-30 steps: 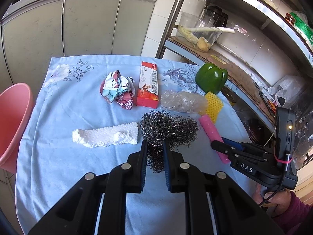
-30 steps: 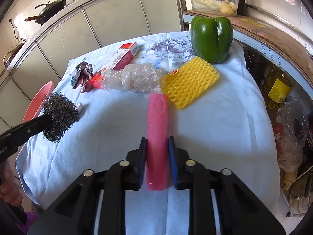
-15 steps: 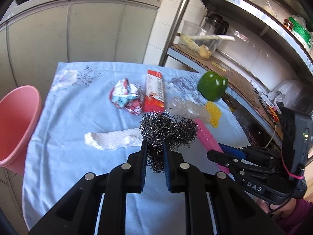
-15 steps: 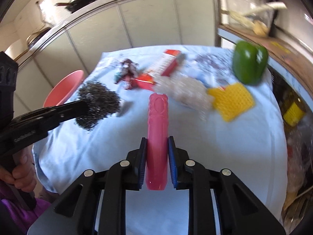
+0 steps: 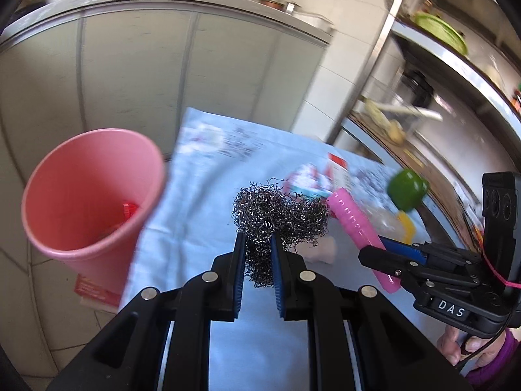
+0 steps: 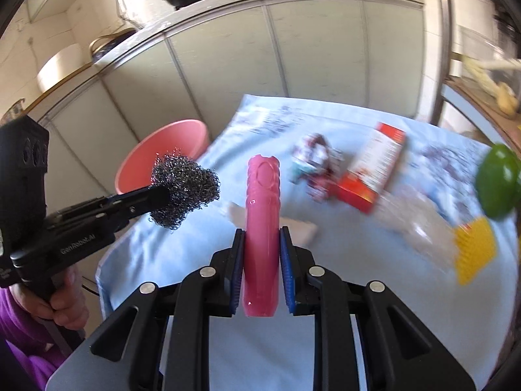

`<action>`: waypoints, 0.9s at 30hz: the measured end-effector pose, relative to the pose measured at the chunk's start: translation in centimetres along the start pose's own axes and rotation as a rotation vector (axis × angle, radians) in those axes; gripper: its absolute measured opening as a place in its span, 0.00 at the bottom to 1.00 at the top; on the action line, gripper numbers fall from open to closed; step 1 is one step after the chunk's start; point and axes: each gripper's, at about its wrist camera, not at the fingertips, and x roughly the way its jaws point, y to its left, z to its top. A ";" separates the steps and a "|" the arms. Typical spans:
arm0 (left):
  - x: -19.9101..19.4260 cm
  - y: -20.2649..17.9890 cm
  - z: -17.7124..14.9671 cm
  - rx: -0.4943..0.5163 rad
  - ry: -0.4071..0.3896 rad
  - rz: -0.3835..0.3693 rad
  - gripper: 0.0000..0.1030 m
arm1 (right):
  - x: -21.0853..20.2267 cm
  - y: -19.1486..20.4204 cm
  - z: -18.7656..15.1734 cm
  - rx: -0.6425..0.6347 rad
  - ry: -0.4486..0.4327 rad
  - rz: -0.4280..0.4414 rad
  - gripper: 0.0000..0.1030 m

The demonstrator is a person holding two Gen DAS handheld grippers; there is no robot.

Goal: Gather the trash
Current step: 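Carry the steel wool and pink tube over the pink bucket and open both tools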

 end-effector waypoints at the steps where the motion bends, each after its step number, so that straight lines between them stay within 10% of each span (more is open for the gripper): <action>1: -0.3 0.9 0.2 -0.020 -0.011 0.013 0.14 | 0.5 0.5 0.5 -0.006 0.004 0.012 0.21; 13: -2.9 11.0 1.6 -0.170 -0.103 0.220 0.14 | 6.5 9.0 6.6 -0.146 0.050 0.144 0.21; 27: -0.2 17.4 1.8 -0.243 0.009 0.325 0.14 | 17.7 15.2 9.9 -0.102 0.234 0.200 0.21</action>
